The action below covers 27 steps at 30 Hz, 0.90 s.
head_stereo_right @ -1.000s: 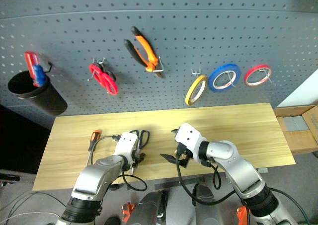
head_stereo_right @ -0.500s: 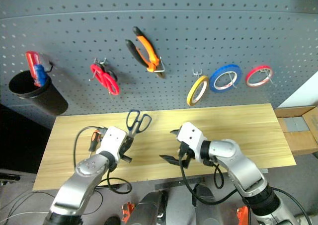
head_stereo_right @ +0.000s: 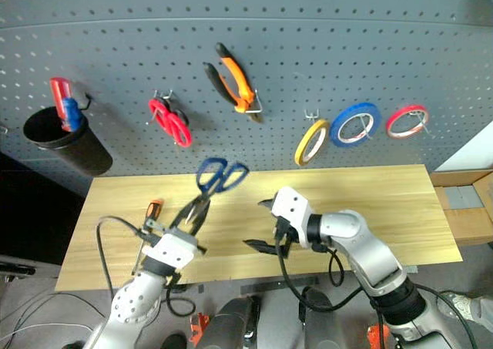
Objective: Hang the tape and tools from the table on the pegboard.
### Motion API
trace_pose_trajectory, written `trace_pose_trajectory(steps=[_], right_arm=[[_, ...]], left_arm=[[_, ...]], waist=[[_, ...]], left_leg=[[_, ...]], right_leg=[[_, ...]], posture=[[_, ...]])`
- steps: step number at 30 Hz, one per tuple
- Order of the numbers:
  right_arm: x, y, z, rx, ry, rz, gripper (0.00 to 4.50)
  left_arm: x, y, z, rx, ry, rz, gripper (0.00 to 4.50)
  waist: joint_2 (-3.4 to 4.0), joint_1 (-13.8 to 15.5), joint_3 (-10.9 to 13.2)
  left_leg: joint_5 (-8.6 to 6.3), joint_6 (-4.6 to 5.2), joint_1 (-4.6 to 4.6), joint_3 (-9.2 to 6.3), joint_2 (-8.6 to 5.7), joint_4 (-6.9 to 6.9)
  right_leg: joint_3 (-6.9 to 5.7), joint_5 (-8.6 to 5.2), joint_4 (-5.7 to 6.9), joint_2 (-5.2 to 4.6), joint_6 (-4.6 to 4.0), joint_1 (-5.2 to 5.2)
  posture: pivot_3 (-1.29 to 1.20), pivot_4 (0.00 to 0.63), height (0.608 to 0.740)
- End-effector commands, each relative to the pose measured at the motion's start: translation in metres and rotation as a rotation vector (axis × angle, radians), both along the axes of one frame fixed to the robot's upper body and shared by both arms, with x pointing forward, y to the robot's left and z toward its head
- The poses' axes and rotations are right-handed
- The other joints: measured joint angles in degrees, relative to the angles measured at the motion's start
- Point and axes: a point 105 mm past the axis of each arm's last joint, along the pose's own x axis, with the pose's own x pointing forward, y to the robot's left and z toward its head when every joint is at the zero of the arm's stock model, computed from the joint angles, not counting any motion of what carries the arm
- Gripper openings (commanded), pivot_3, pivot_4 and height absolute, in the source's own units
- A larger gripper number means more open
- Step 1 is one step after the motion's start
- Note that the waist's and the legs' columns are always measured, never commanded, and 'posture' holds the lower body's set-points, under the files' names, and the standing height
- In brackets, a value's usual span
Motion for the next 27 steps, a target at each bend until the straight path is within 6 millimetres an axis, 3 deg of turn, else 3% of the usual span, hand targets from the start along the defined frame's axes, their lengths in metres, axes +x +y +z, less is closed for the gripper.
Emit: trace_pose_trajectory(steps=[1,3,7,14,20,27], right_arm=[[0.002,0.000,0.010,0.022,-0.049,0.005,4.50],[0.003,0.000,0.009,0.019,-0.050,0.005,4.50],[0.005,-0.002,0.008,0.013,-0.051,0.003,4.50],[0.007,-0.003,0.002,0.000,-0.043,0.004,4.50],[0.010,0.000,0.002,-0.003,-0.048,0.015,4.50],[0.011,-0.001,0.002,-0.005,-0.053,0.014,4.50]], left_arm=[[0.005,0.014,0.046,-0.112,-0.118,0.050,0.41],[0.007,0.021,0.060,-0.160,-0.136,0.068,0.41],[0.002,0.025,0.066,-0.188,-0.124,0.093,0.41],[-0.017,0.030,0.058,-0.224,-0.045,0.165,0.41],[-0.007,0.042,0.051,-0.329,0.045,0.175,0.41],[0.002,0.036,0.039,-0.340,0.166,0.095,0.41]], waist=[[-0.02,0.12,-0.03],[-0.05,0.10,-0.05],[-0.08,-0.10,-0.16],[-0.12,0.13,-0.18],[-0.13,0.50,-0.25],[-0.21,0.50,-0.35]], left_leg=[[0.00,0.00,0.00,0.01,0.01,0.00],[0.00,-0.01,-0.01,0.01,0.01,0.00],[0.01,-0.01,0.01,0.05,0.04,0.00],[0.01,-0.01,0.02,0.03,0.04,0.01],[0.01,-0.01,0.04,0.02,0.03,0.01],[0.01,-0.02,0.04,0.01,0.03,0.03]], right_leg=[[0.00,0.00,0.00,0.01,0.00,-0.01],[0.00,0.00,-0.01,0.03,0.00,-0.03],[0.02,0.00,-0.03,0.06,0.00,-0.05],[0.04,0.00,-0.01,0.06,0.00,-0.02],[0.02,0.00,0.00,0.07,0.00,0.02],[0.00,0.01,-0.01,0.07,0.00,0.02]], posture=[[-0.03,0.264,0.740],[-0.03,0.263,0.740],[-0.03,0.262,0.740],[0.02,0.265,0.740],[0.02,0.260,0.740],[0.01,0.259,0.740]])
